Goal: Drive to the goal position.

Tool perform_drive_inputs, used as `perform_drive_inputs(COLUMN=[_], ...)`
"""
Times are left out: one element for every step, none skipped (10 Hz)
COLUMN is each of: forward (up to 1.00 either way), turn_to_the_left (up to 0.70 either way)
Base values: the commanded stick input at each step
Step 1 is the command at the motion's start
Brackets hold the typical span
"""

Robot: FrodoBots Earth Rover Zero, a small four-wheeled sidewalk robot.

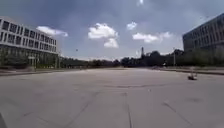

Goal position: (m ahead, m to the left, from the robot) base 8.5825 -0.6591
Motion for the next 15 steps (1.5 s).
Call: perform_drive_inputs(forward=[0.70,0.70,0.70,0.70,0.70,0.70,0.70,0.70,0.70,0.70,0.70,0.70,0.70,0.70,0.70], turn_to_the_left=[0.00,0.00,0.00,0.00,0.00,0.00,0.00,0.00,0.00,0.00,0.00,0.00,0.00,0.00,0.00])
